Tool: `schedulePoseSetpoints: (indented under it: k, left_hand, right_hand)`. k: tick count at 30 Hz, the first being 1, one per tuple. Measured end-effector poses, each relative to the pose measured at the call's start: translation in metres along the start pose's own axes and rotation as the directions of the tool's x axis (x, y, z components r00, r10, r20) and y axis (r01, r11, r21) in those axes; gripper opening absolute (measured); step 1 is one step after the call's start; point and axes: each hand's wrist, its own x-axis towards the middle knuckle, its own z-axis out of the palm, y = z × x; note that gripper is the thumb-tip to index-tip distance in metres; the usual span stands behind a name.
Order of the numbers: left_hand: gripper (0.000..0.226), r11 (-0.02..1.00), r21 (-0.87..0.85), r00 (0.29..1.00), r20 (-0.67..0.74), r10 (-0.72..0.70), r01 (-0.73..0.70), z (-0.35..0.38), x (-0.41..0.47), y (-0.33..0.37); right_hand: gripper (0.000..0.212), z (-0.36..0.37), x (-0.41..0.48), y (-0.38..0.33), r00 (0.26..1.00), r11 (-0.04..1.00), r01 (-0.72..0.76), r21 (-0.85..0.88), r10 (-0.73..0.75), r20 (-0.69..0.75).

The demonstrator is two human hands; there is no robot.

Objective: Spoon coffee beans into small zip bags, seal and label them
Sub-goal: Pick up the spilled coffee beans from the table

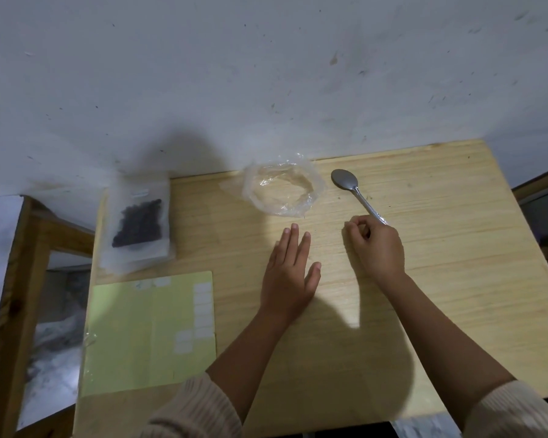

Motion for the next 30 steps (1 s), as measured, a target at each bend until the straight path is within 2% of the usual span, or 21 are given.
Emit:
schedulePoseSetpoints:
  k: [3, 6, 7, 9, 11, 13, 15, 17, 21, 25, 27, 30]
  left_hand:
    - [0.053, 0.993, -0.121, 1.000, -0.019, 0.002, -0.004, -0.003, 0.000, -0.001]
    - [0.041, 0.902, -0.430, 0.997, -0.042, -0.063, 0.039, -0.021, 0.000, -0.001]
    - [0.035, 0.876, -0.482, 0.994, -0.088, -0.068, 0.017, -0.030, 0.001, -0.002]
    - [0.024, 0.888, -0.456, 0.962, -0.263, -0.068, -0.062, -0.048, 0.008, -0.006]
    - [0.018, 0.917, -0.389, 0.884, -0.455, -0.112, -0.084, -0.064, 0.020, -0.015]
    - [0.023, 0.922, -0.378, 0.820, -0.551, -0.153, -0.081, -0.080, 0.037, -0.023]
    - [0.032, 0.926, -0.369, 0.822, -0.549, -0.151, -0.077, -0.095, 0.056, -0.028]
    - [0.042, 0.939, -0.342, 0.857, -0.496, -0.141, -0.044, -0.107, 0.074, -0.029]
    - [0.054, 0.972, -0.234, 0.947, -0.316, -0.053, -0.024, -0.110, 0.096, -0.035]
    - [0.054, 0.960, -0.277, 0.990, -0.125, -0.061, 0.024, -0.106, 0.102, -0.042]
    - [0.046, 0.966, -0.258, 0.990, -0.130, -0.052, 0.017, -0.104, 0.102, -0.039]
    - [0.037, 0.963, -0.267, 0.973, -0.213, -0.088, 0.029, -0.103, 0.100, -0.006]
  right_hand:
    - [0.014, 0.002, -0.006, -0.003, 1.000, 1.000, 0.001, 0.005, -0.001, 0.031]
    - [0.012, 0.006, -0.014, -0.003, 1.000, 0.999, -0.008, 0.053, 0.008, 0.009]
    - [0.011, 0.006, -0.017, -0.004, 1.000, 0.999, -0.008, 0.054, 0.008, 0.010]
    - [0.008, 0.006, -0.022, -0.005, 1.000, 0.998, -0.012, 0.057, 0.012, 0.009]
    - [0.006, 0.003, -0.025, -0.007, 1.000, 0.997, -0.028, 0.075, 0.028, -0.005]
    - [0.006, -0.001, -0.026, -0.009, 0.999, 0.995, -0.035, 0.093, 0.037, -0.022]
    - [0.006, -0.007, -0.027, -0.013, 0.998, 0.992, -0.037, 0.119, 0.042, -0.046]
    - [0.008, -0.014, -0.028, -0.017, 0.996, 0.987, -0.045, 0.157, 0.056, -0.070]
    - [0.014, -0.034, -0.028, -0.023, 0.994, 0.969, -0.066, 0.237, 0.084, -0.070]
    - [0.013, -0.062, -0.030, -0.015, 0.996, 0.970, -0.048, 0.240, 0.063, -0.055]
    - [0.012, -0.081, -0.031, -0.006, 0.997, 0.970, -0.025, 0.241, 0.044, -0.070]
    - [0.012, -0.114, -0.033, 0.017, 0.996, 0.965, -0.008, 0.263, 0.031, -0.084]
